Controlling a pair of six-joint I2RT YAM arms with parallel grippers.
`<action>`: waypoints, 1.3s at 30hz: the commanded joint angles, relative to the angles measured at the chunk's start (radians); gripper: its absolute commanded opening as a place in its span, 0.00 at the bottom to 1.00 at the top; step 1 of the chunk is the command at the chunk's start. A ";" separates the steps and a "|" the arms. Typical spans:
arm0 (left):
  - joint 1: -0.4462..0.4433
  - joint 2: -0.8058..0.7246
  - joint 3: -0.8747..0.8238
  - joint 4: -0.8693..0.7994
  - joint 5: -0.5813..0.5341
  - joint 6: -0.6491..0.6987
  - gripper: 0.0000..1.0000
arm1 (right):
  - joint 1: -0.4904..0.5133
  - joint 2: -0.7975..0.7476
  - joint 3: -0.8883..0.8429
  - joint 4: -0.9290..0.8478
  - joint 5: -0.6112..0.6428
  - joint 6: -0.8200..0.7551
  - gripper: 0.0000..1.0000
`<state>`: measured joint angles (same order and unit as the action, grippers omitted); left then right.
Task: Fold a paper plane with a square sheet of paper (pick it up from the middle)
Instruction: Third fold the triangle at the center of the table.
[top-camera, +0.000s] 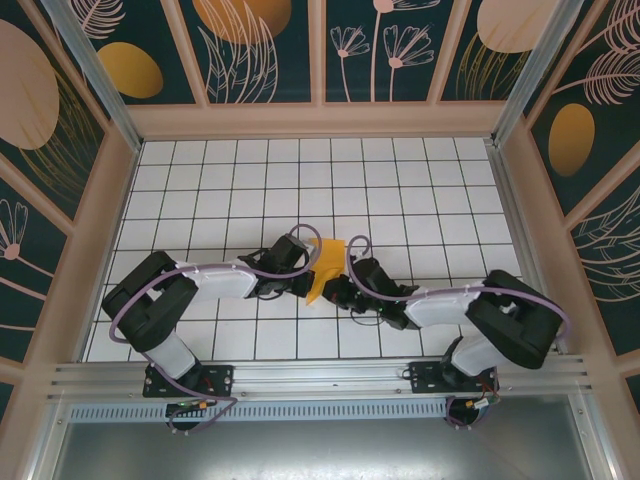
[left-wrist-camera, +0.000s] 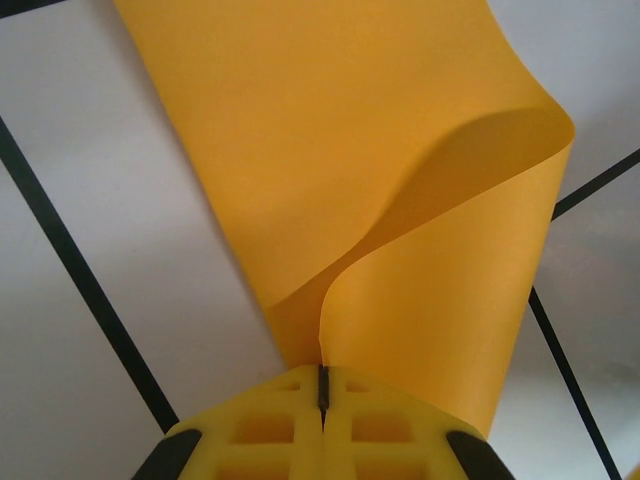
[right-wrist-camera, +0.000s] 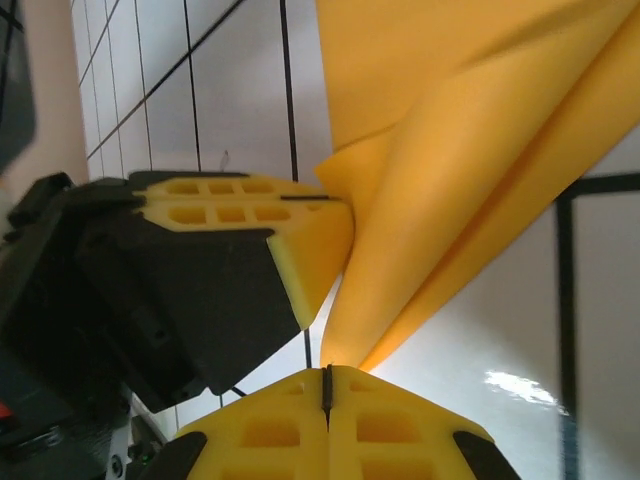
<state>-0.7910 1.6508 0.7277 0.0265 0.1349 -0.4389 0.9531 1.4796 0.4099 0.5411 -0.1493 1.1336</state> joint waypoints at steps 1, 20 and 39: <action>0.005 0.038 -0.001 -0.015 0.020 0.017 0.00 | 0.026 0.060 0.017 0.146 0.017 0.069 0.00; 0.005 0.049 0.003 -0.019 0.019 0.019 0.00 | 0.033 0.172 0.045 0.205 -0.036 0.089 0.00; 0.004 0.057 0.007 -0.027 0.017 0.020 0.00 | 0.043 0.152 0.016 0.218 -0.030 0.086 0.00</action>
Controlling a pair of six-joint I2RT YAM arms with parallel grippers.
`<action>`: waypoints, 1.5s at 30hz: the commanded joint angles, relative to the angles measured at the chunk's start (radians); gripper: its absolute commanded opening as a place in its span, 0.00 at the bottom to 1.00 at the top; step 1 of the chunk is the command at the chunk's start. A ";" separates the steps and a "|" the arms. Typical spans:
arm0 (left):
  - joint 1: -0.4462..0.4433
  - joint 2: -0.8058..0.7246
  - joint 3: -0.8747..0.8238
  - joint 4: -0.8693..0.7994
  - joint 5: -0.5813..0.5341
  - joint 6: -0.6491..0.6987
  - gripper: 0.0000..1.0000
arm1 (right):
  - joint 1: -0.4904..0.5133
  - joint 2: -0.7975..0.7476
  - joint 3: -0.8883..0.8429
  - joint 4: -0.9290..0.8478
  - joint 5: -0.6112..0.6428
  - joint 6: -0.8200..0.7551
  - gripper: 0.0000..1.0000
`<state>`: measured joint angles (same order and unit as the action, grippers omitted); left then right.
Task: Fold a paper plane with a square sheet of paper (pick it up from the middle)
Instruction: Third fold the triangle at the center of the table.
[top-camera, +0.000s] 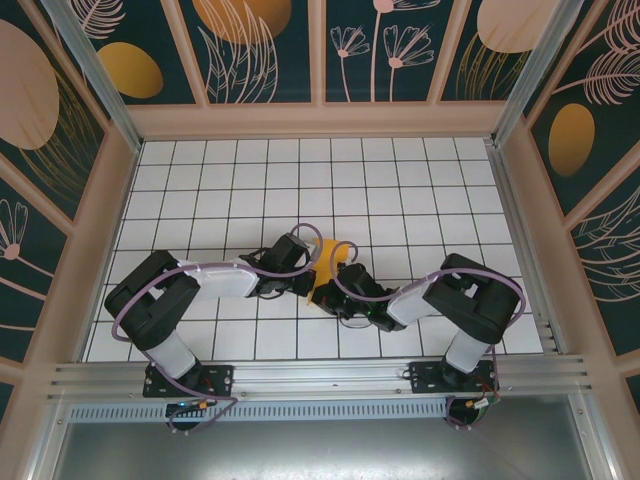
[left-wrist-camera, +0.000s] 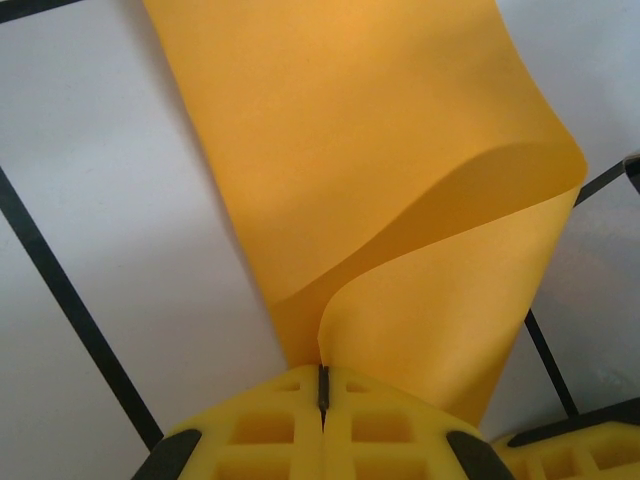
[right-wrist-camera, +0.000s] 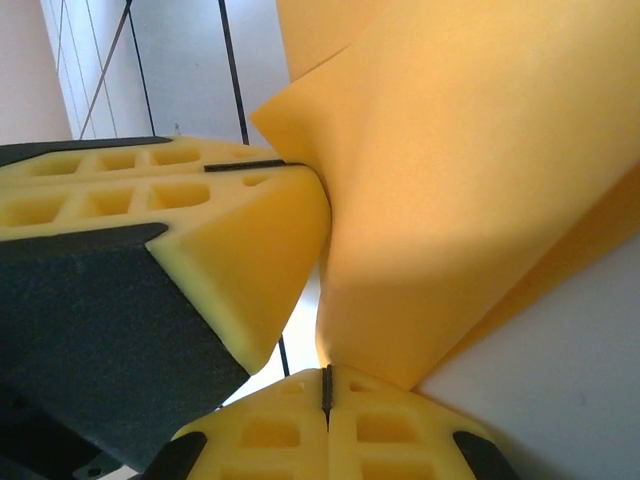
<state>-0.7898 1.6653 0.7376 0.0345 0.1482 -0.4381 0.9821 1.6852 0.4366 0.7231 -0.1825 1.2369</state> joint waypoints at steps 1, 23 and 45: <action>0.004 0.042 -0.004 -0.033 0.004 0.019 0.00 | 0.016 -0.064 -0.022 0.048 0.004 -0.020 0.00; 0.004 0.043 0.002 -0.036 0.007 0.019 0.00 | 0.027 -0.011 0.026 -0.041 -0.002 -0.015 0.00; 0.003 0.043 0.009 -0.049 0.000 0.021 0.00 | -0.113 -0.069 0.019 -0.046 -0.049 -0.077 0.00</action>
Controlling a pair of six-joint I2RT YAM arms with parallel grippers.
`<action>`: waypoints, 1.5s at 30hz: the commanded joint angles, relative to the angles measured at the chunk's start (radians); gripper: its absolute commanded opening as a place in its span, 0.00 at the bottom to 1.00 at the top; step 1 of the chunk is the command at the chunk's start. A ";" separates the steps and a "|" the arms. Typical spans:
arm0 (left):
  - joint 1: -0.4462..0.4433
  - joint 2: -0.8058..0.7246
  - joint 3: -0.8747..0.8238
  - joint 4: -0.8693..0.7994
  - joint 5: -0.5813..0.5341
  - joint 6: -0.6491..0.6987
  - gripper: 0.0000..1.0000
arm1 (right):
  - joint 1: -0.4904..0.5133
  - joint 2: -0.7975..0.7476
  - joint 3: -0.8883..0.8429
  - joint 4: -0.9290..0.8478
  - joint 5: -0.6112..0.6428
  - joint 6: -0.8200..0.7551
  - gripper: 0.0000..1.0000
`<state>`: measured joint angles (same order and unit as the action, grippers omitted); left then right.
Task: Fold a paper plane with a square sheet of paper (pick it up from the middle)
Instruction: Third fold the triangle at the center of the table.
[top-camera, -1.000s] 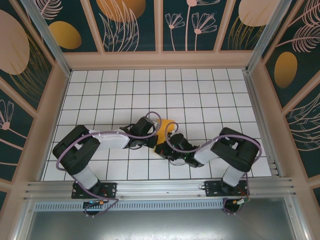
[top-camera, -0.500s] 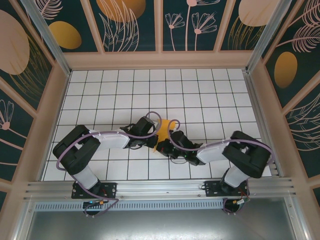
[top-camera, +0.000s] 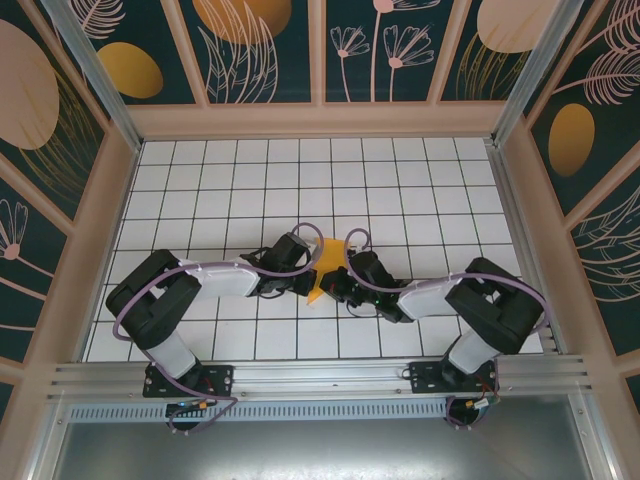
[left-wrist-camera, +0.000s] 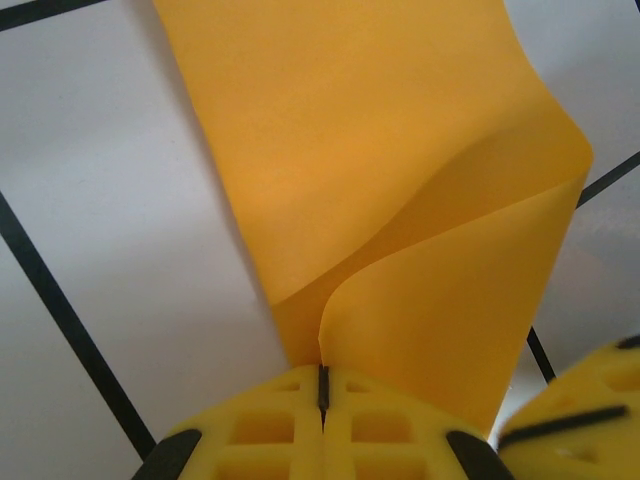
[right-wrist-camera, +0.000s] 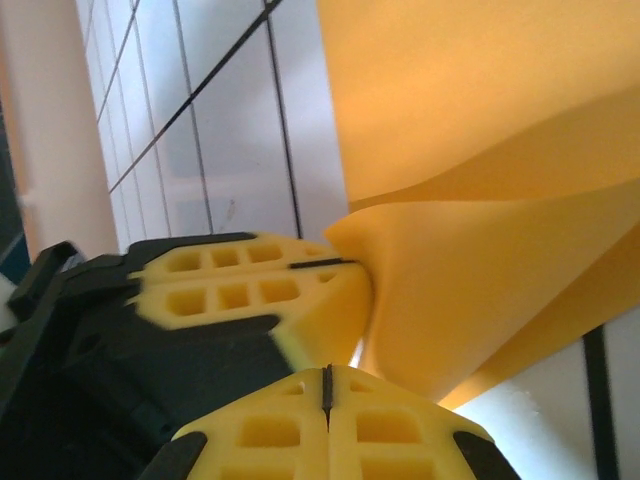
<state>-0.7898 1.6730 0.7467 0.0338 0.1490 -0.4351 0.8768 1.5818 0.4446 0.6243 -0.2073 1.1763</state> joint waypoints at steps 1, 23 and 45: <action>0.003 0.035 0.001 -0.048 0.000 0.018 0.00 | -0.008 0.042 0.012 0.040 -0.020 -0.018 0.00; 0.003 0.035 0.003 -0.054 -0.007 0.021 0.00 | -0.108 -0.070 0.005 -0.056 -0.048 -0.118 0.00; 0.003 0.067 0.014 -0.067 -0.010 0.024 0.00 | -0.127 0.018 0.052 -0.186 -0.032 -0.154 0.00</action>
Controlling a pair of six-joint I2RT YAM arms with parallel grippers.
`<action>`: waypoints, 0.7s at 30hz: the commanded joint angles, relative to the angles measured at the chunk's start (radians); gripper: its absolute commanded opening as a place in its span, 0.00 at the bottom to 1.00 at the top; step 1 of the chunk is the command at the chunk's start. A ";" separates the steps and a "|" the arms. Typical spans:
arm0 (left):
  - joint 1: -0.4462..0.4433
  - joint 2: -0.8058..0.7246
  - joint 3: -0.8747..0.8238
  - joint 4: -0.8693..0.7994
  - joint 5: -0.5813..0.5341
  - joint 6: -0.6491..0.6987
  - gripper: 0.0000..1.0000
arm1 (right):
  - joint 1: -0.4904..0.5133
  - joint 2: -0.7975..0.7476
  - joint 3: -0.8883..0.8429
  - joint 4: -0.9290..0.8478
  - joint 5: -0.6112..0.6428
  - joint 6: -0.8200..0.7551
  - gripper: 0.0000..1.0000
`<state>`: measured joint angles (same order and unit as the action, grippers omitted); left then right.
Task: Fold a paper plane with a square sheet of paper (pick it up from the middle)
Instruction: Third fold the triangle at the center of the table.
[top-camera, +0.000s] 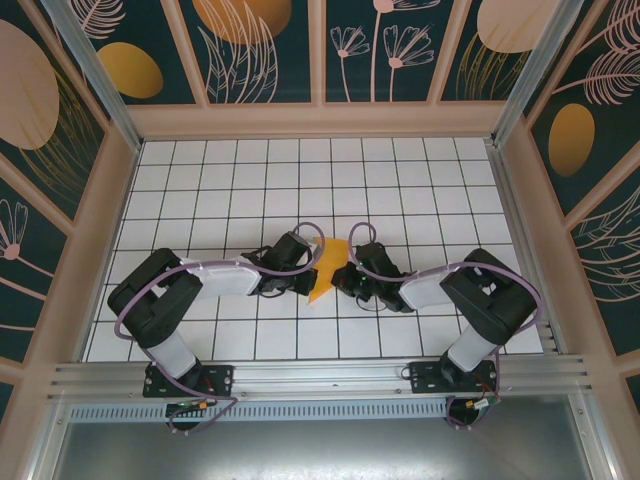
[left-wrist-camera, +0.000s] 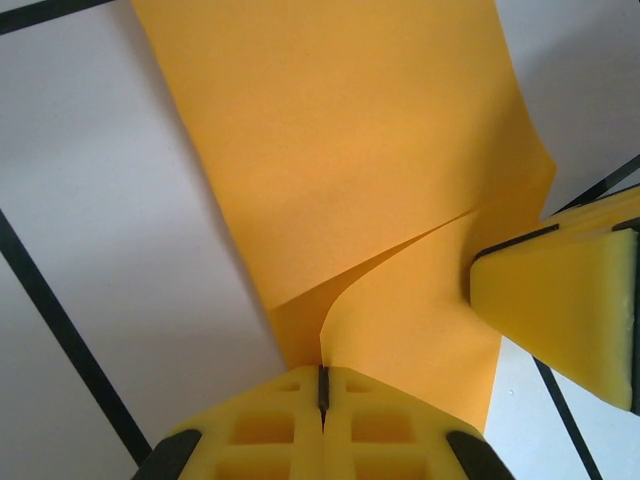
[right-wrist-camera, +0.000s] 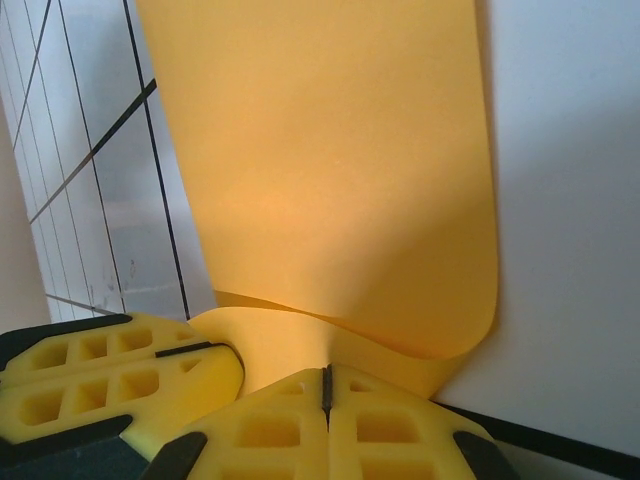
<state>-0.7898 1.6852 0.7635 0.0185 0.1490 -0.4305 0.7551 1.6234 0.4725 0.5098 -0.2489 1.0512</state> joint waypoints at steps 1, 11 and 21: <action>0.003 0.053 -0.003 -0.054 -0.012 0.019 0.00 | -0.009 -0.051 0.030 -0.081 0.009 -0.037 0.00; 0.004 0.050 -0.001 -0.057 -0.009 0.020 0.00 | -0.079 -0.059 0.014 -0.021 -0.059 -0.070 0.00; 0.004 0.042 -0.003 -0.063 -0.014 0.020 0.00 | -0.086 -0.015 0.057 -0.163 -0.014 -0.062 0.00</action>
<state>-0.7898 1.6890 0.7689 0.0181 0.1486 -0.4271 0.6701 1.6154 0.5072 0.4217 -0.2783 1.0004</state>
